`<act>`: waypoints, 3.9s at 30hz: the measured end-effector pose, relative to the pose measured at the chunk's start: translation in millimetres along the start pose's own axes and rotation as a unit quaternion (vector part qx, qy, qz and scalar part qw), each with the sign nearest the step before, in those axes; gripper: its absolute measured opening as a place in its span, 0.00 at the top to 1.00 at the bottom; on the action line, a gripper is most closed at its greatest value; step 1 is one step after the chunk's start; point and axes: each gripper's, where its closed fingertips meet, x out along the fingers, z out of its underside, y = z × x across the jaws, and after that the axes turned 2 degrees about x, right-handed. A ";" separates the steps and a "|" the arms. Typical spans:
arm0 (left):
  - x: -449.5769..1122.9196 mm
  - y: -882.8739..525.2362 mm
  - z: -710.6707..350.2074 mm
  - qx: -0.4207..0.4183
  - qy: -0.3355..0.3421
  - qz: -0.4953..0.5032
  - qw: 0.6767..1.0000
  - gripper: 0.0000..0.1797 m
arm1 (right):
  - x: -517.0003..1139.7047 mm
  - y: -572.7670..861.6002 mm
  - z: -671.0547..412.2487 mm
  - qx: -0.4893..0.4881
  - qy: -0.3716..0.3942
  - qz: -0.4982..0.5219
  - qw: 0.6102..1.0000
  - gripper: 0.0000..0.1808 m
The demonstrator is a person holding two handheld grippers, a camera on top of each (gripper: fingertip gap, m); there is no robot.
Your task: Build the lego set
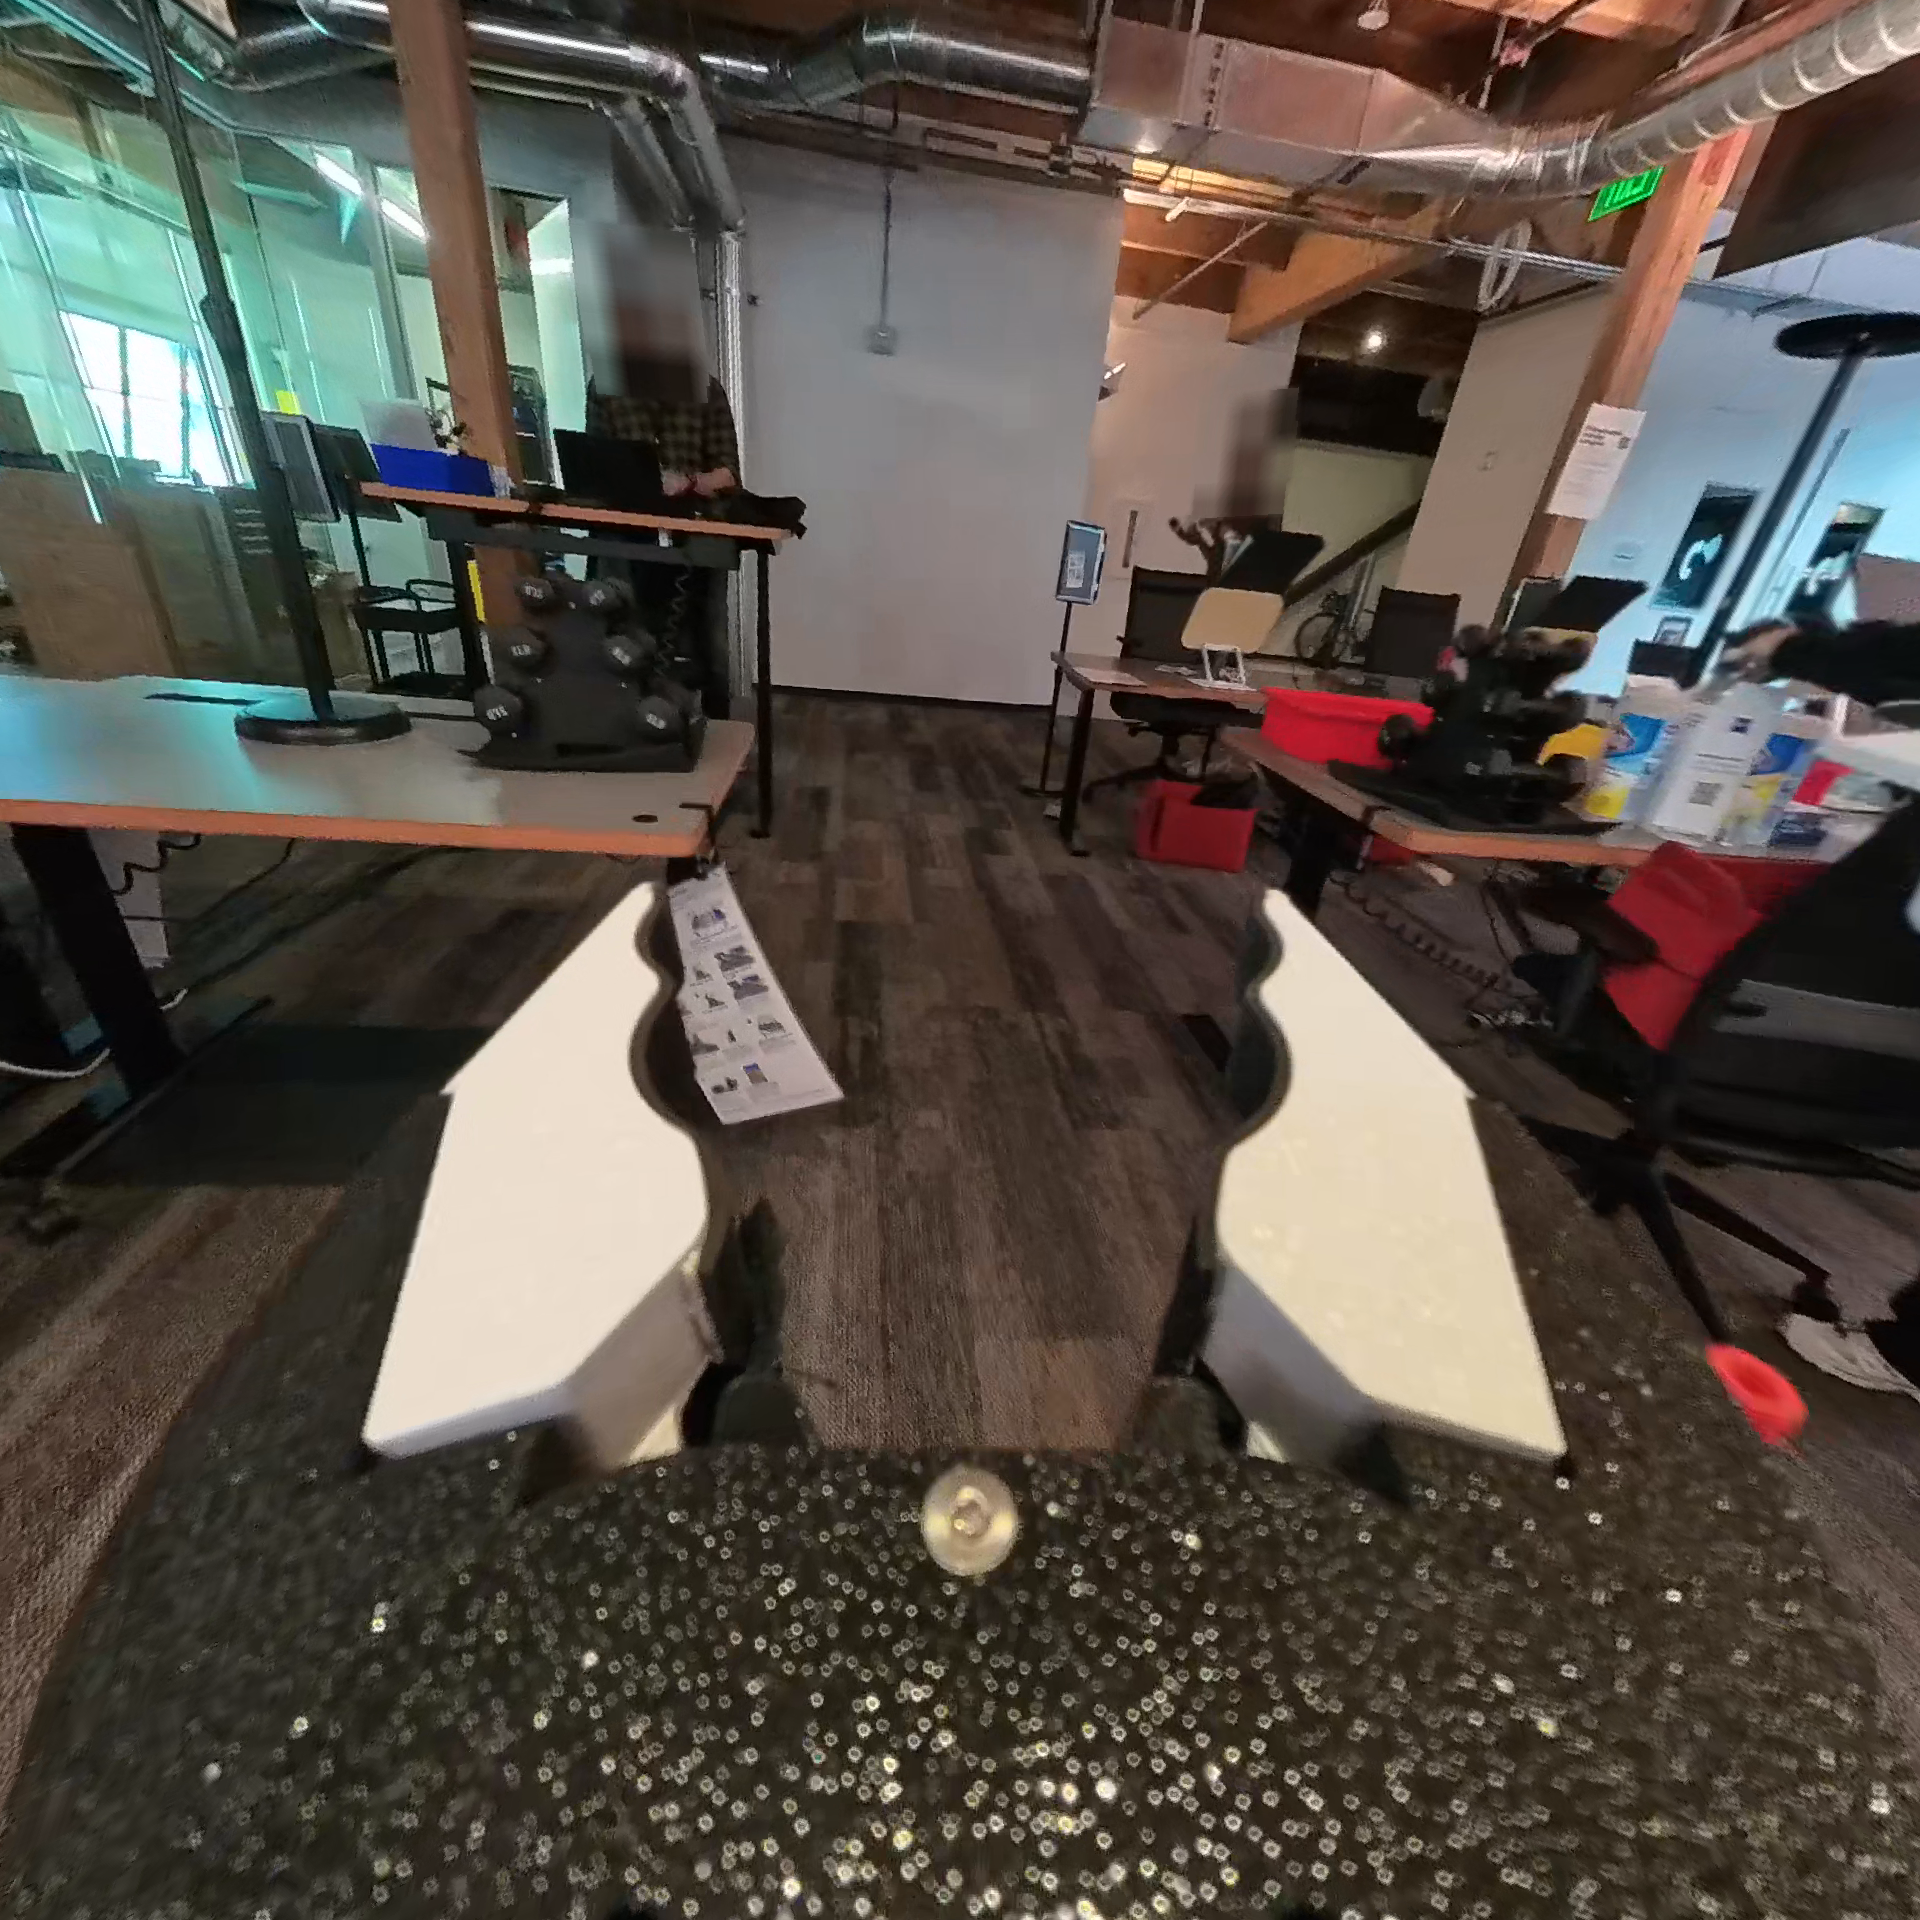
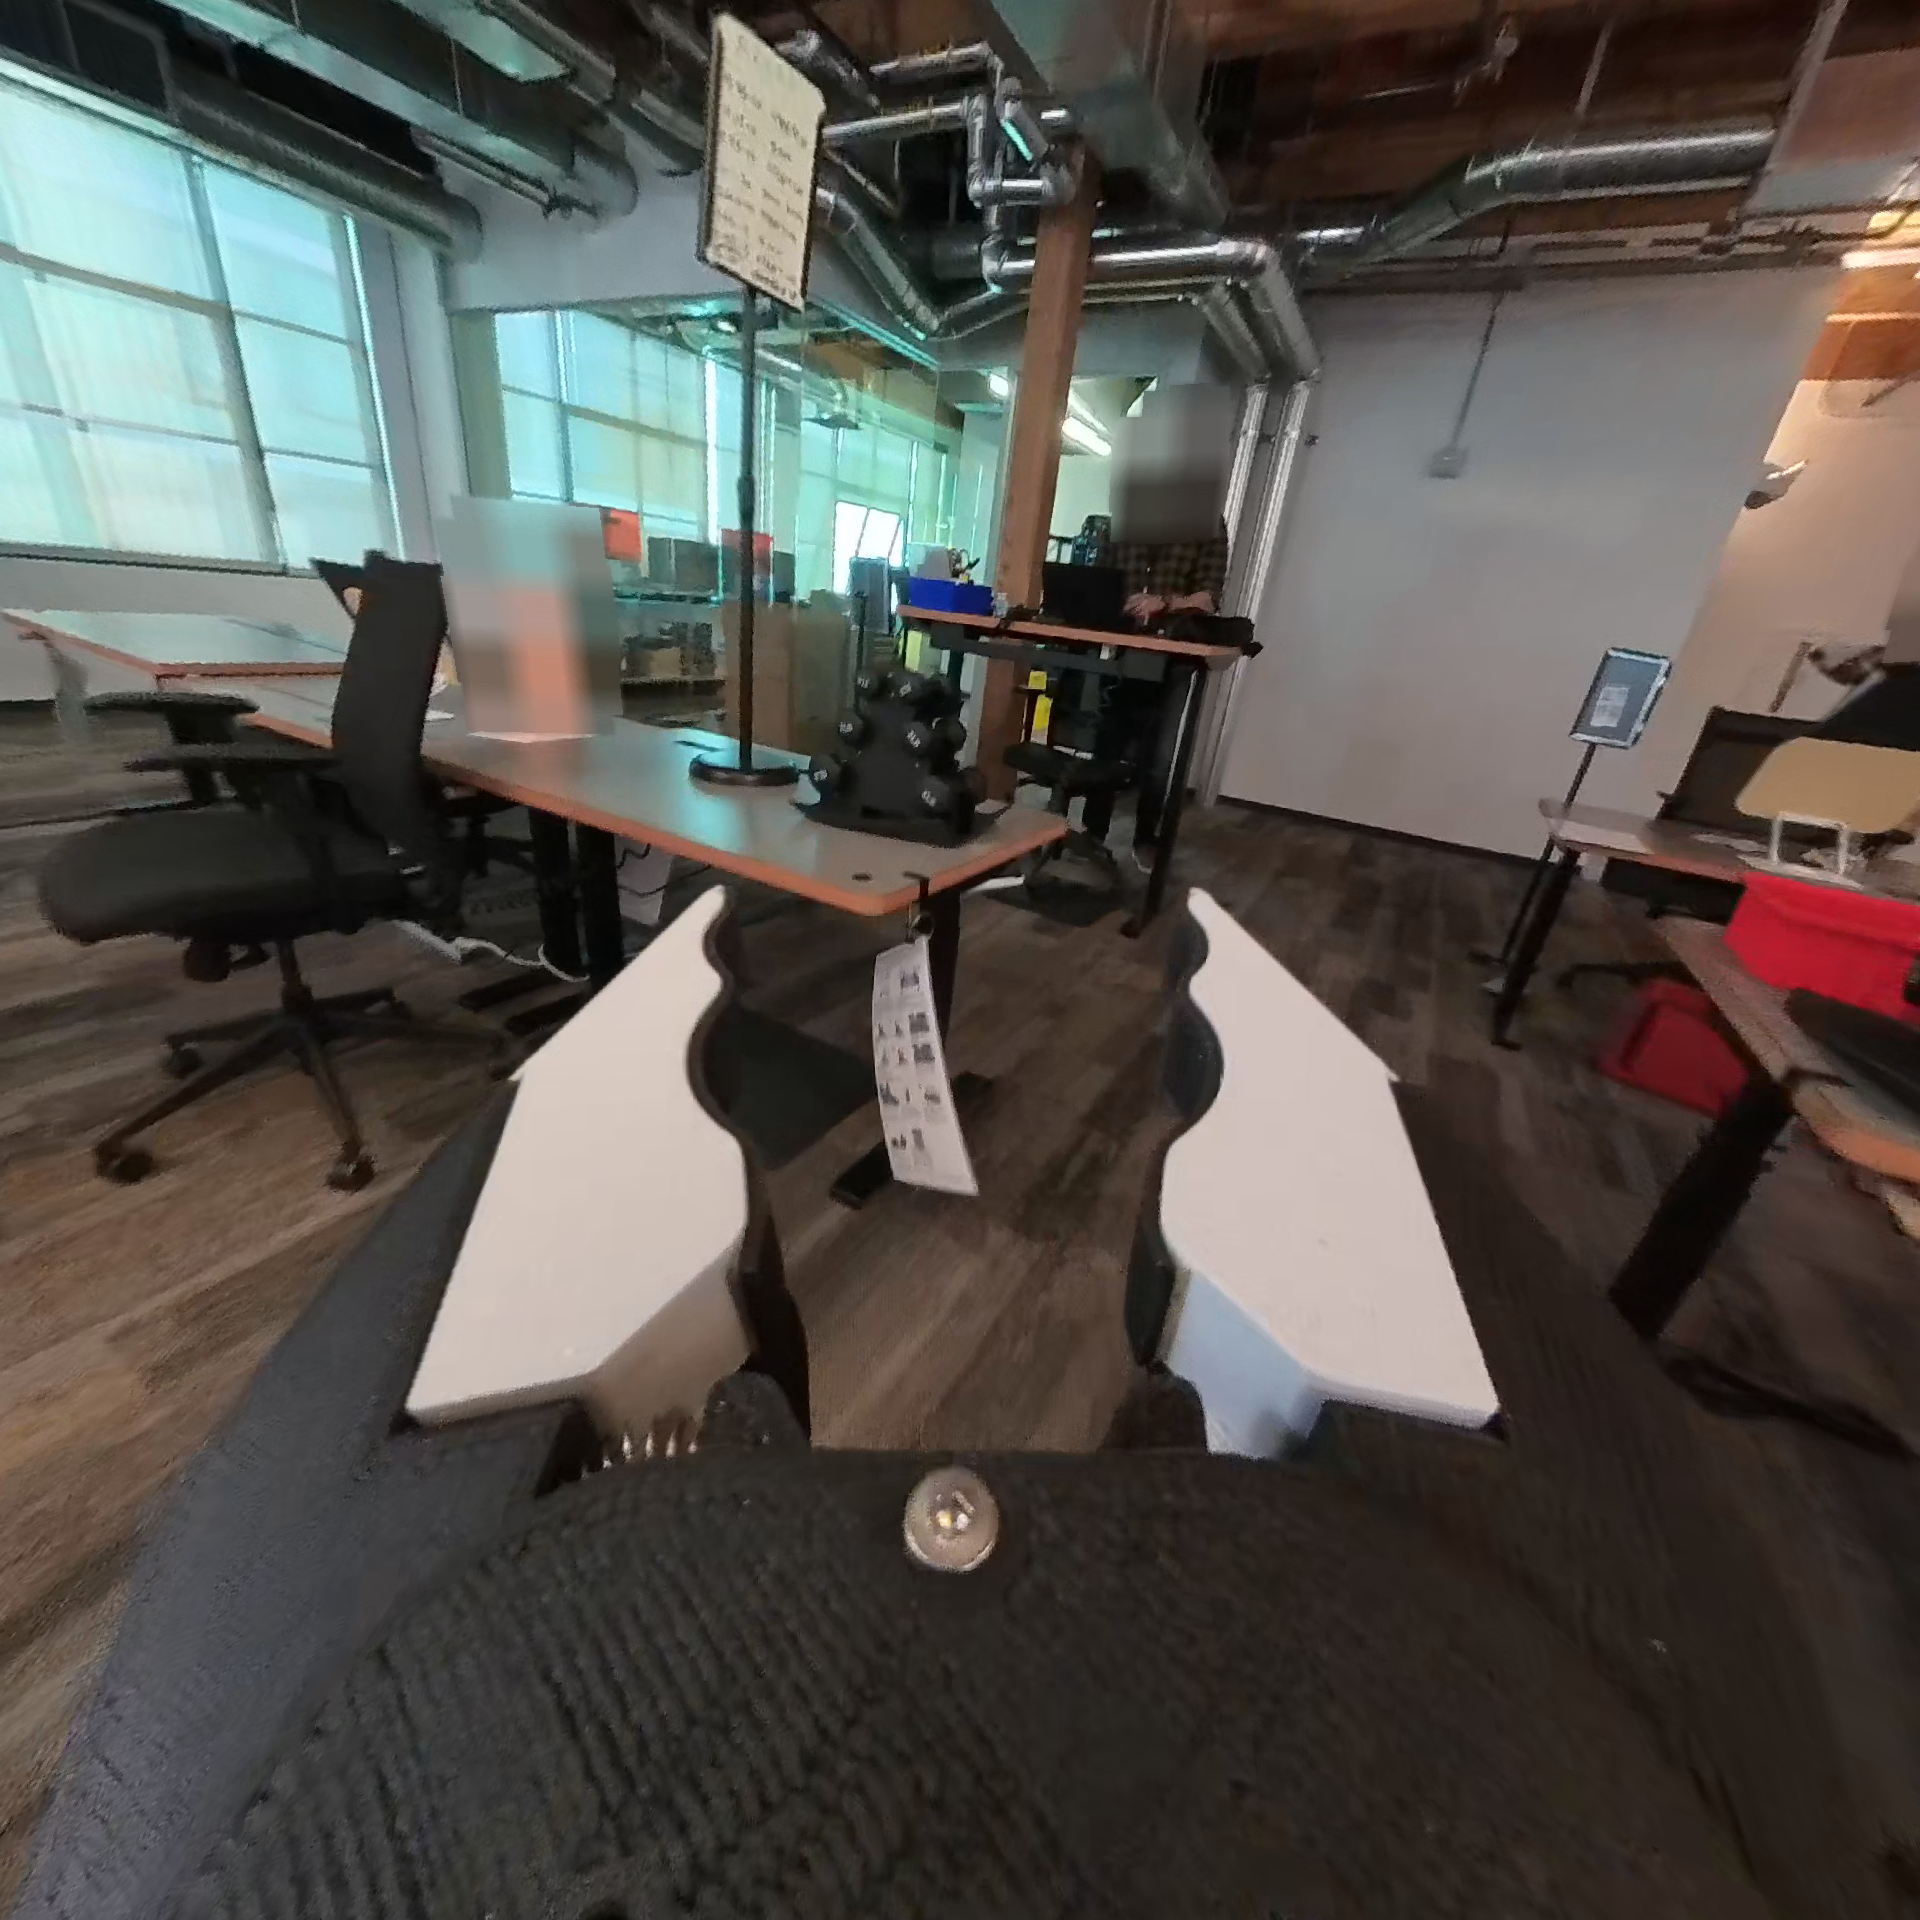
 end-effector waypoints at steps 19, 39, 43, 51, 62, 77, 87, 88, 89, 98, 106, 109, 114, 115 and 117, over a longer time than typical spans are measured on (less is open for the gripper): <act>409.1 -37.3 37.8 0.041 -0.011 0.176 0.983 0.61 | 266.0 162.3 52.4 -0.073 -0.026 0.127 0.989 0.68; 896.7 24.8 62.0 0.113 0.098 0.189 0.971 0.56 | 541.2 488.6 137.6 -0.079 -0.059 0.209 0.973 0.72; 1015.1 17.4 62.0 0.100 0.119 0.190 0.969 0.54 | 634.7 559.1 159.9 -0.084 -0.050 0.225 0.969 0.72; 1248.4 59.9 40.5 0.109 0.132 0.259 0.950 0.60 | 784.2 691.0 166.7 -0.125 -0.025 0.257 0.958 0.90; 1503.3 185.8 88.0 0.109 0.169 0.352 0.914 0.96 | 809.8 954.8 168.6 -0.282 -0.054 0.427 0.857 1.00; 1873.7 319.1 127.3 0.044 0.162 0.375 0.912 0.88 | 893.8 1209.8 59.6 -0.471 -0.001 0.570 0.673 1.00; 2121.5 448.9 154.7 0.018 0.138 0.515 0.846 0.82 | 941.3 1266.8 51.5 -0.475 0.016 0.699 0.535 1.00; 2137.4 472.1 157.3 0.021 0.134 0.542 0.830 0.82 | 944.3 1271.5 53.5 -0.474 0.002 0.707 0.525 1.00; 2150.8 496.7 162.1 0.025 0.128 0.565 0.814 0.82 | 948.3 1277.1 56.7 -0.476 -0.021 0.715 0.512 1.00; 2134.6 760.1 208.2 -0.047 0.055 0.785 0.615 0.83 | 894.0 1301.0 107.8 -0.372 -0.171 0.806 0.428 0.91; 2014.2 958.8 213.3 -0.019 0.070 0.899 0.431 0.83 | 807.4 1326.4 146.1 -0.285 -0.171 0.869 0.367 0.84; 1966.2 1008.9 213.3 -0.021 0.078 0.931 0.355 0.82 | 796.9 1334.2 165.5 -0.242 -0.195 0.876 0.369 0.83; 1858.7 1052.9 233.2 -0.037 0.024 0.984 0.172 0.77 | 804.0 1326.5 203.7 -0.151 -0.198 0.894 0.372 0.82; 1836.5 1058.5 236.5 -0.038 0.021 0.990 0.132 0.76 | 806.2 1321.8 210.4 -0.136 -0.192 0.902 0.363 0.81; 1793.3 1066.8 241.6 -0.041 0.020 0.998 0.054 0.75 | 809.7 1313.7 224.7 -0.102 -0.176 0.919 0.337 0.79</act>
